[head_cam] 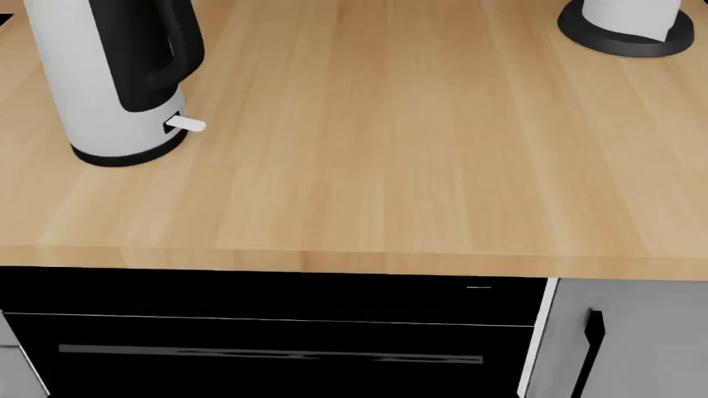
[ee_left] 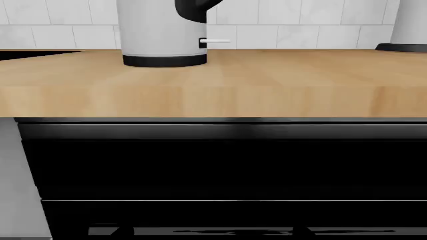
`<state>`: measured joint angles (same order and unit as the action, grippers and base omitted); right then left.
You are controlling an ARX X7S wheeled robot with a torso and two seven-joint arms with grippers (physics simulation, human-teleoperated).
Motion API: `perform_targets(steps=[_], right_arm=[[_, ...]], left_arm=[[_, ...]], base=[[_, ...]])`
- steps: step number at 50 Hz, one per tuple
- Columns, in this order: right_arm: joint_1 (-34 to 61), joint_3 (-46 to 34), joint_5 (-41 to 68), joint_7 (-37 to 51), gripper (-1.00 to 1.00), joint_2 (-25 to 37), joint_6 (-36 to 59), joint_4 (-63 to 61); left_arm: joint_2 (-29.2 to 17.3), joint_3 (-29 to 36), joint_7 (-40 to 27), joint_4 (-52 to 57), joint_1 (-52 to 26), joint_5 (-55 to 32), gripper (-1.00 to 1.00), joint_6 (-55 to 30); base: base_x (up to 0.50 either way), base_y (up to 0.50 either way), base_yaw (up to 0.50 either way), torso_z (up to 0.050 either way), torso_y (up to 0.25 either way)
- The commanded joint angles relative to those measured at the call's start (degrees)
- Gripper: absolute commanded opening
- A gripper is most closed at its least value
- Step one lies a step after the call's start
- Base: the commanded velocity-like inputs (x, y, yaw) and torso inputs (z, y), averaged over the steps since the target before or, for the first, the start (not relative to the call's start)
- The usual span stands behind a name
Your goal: Press the button to open the lid of the electric kettle.
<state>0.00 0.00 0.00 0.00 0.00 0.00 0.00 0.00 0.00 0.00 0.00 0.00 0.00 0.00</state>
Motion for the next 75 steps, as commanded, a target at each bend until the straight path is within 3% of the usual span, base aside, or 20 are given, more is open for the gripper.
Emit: perform_targets(steps=[1, 6, 8, 19, 25, 32, 38, 43, 50, 58, 66, 75], right_arm=[[-0.06, -1.0, 0.89, 1.0, 1.0, 0.89, 0.14, -0.22], [-0.04, -2.24, 2.55, 2.04, 1.0, 1.82, 0.01, -0.29], [-0.15, -2.44, 3.05, 2.3, 1.0, 2.15, -0.54, -0.23], [-1.07, -4.42, 3.3, 4.05, 1.0, 3.33, -1.31, -2.12], [0.37, -5.79, 0.74, 5.56, 1.0, 5.7, 17.53, -26.43], [4.6, -2.84, 2.95, 5.42, 1.0, 7.5, 33.09, -43.2], [9.14, -1.84, 5.2, 4.46, 1.0, 8.69, 41.96, -49.74], [10.67, -2.73, 5.17, 4.09, 1.0, 9.49, 42.06, -47.51], [11.14, -5.24, 3.43, 5.2, 1.0, 10.08, 42.07, -46.55], [10.79, -6.96, 1.41, 6.73, 1.0, 11.01, 41.65, -48.12], [10.65, -9.03, 1.58, 6.38, 1.0, 11.41, 42.25, -47.47], [10.38, -8.93, 2.47, 6.06, 1.0, 11.86, 41.32, -47.85]], left_arm=[[-1.24, 0.0, -1.37, 0.3, 0.05, -1.24, 1.0, -0.23], [-2.22, 2.68, -2.55, 0.44, 0.49, -1.4, 1.0, 1.61], [-3.01, 4.0, -2.3, -0.13, 1.51, -0.23, 1.0, 7.35], [-4.24, 5.12, -3.85, 2.71, 2.5, -0.06, 1.0, 7.45], [-5.72, 3.72, -3.88, 19.02, 0.55, -4.42, 1.0, -6.55], [-6.96, 2.8, -5.25, 35.06, -4.38, -6.78, 1.0, -20.53], [-8.74, 2.44, -5.87, 36.21, -7.74, -5.71, 1.0, -22.13], [-10.35, 3.61, -5.3, 32.87, -6.87, -3.83, 1.0, -17.58], [-10.71, -0.18, -6.25, 35.4, -7.34, -6.55, 1.0, -20.2], [-11.08, -0.03, -7.44, 36.76, -7.28, -5.87, 1.0, -21.78], [-10.51, -5.53, -12.11, 36.96, -7.11, -5.05, 1.0, -21.07], [-10.85, -5.26, -12.44, 37.0, -7.02, -5.24, 1.0, -20.88]], base=[[0.0, 0.0, 0.0, 0.0, 0.0], [0.0, 0.0, 0.0, 0.0, 0.0], [0.0, 0.0, 0.0, 0.021, 0.0], [0.0, 0.0, 0.0, 0.05, 0.0], [0.0, 0.0, 0.0, 0.05, 0.0], [0.0, 0.0, 0.0, 0.05, 0.0], [0.0, 0.0, 0.0, 0.05, 0.0], [0.0, 0.0, 0.0, 0.05, 0.0], [0.0, 0.26, 0.0, 0.05, 0.0], [0.04, 0.5, 0.0, 0.05, 0.0], [0.29, 0.46, 0.0, 0.004, 0.0], [0.5, 0.16, 0.0, 0.0, 0.0]])
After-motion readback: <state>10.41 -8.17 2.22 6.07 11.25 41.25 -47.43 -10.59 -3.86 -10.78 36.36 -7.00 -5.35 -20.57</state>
